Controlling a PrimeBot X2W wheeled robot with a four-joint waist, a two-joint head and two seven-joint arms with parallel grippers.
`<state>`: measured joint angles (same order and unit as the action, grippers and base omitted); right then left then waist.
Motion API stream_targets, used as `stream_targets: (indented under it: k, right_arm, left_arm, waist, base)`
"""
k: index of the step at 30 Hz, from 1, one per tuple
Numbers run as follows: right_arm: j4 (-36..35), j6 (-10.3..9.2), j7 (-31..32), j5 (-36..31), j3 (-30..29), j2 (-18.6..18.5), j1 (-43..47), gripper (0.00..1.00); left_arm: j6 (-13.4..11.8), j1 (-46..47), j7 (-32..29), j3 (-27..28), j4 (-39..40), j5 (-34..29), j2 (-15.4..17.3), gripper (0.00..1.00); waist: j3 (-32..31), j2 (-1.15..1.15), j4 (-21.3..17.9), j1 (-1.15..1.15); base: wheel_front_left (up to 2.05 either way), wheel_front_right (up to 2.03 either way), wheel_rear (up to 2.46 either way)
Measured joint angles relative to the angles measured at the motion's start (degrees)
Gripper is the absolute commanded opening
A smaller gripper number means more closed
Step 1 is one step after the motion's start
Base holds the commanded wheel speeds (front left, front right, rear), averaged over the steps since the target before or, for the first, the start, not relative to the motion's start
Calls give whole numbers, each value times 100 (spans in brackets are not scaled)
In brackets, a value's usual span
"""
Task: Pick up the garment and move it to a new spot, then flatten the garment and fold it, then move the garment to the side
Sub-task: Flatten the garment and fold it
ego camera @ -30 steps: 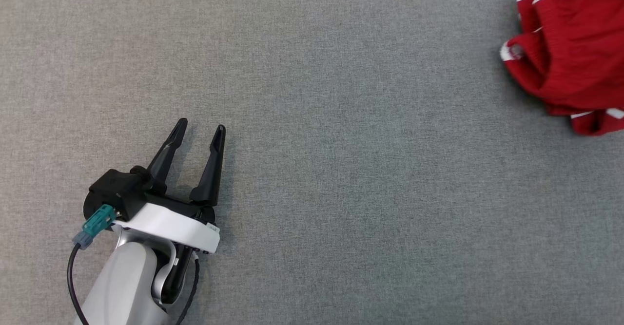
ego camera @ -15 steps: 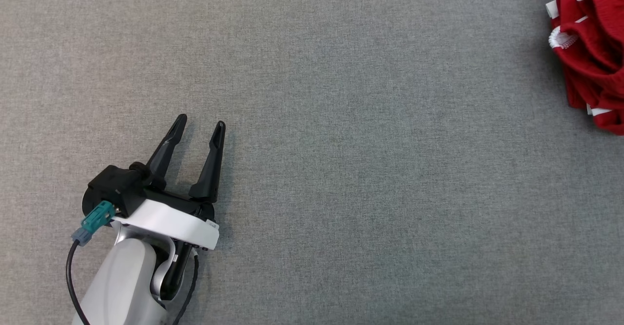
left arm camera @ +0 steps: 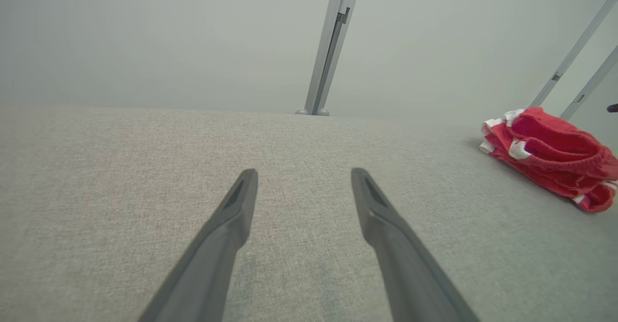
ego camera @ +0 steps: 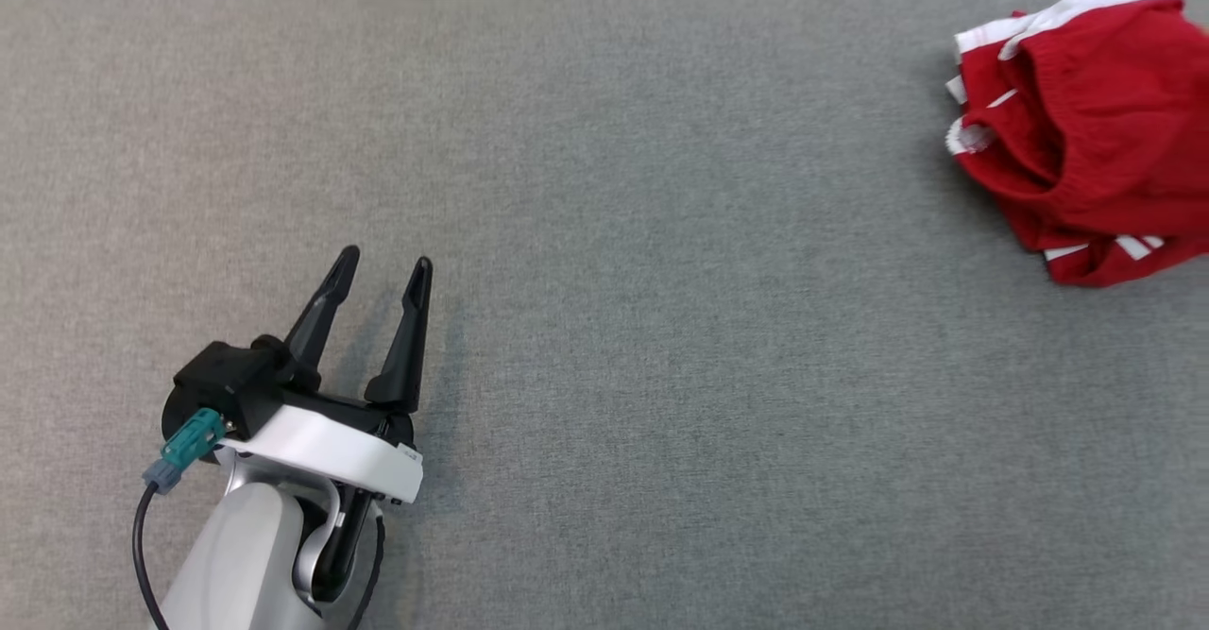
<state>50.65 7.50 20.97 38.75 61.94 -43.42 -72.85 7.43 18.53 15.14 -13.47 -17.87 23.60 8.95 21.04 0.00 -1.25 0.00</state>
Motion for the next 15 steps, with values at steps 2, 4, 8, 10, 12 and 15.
stream_targets:
  k: [2,4,8,10,12,15]
  right_arm:
    - [-47,0,-172,-55,31,42,-3,100]
    - [-113,0,-431,-79,2,82,-16,100]
    - [-319,0,-983,8,-232,219,7,100]
    - [-450,0,-1206,98,-376,254,122,100]
    - [-610,0,-1433,210,-535,276,339,100]
    - [-890,-1,-1803,250,-831,231,678,100]
  left_arm:
    - [0,-78,0,25,-21,-2,-14,100]
    - [0,-138,0,70,-36,-16,-24,100]
    - [0,-277,0,203,-44,-44,-46,100]
    - [0,-355,0,302,-45,-68,-53,100]
    - [0,-433,0,378,-36,-90,-59,100]
    - [-8,-539,0,512,22,-143,-55,100]
  waist:
    - [-149,0,-56,0]
    - [-304,0,-115,0]
    - [-651,0,-228,0]
    - [-827,0,-276,0]
    - [-1001,0,-315,0]
    - [-1231,0,-359,0]
  base:
    - [0,0,0]
    - [0,0,0]
    - [0,0,0]
    - [0,0,0]
    - [0,0,0]
    - [0,0,0]
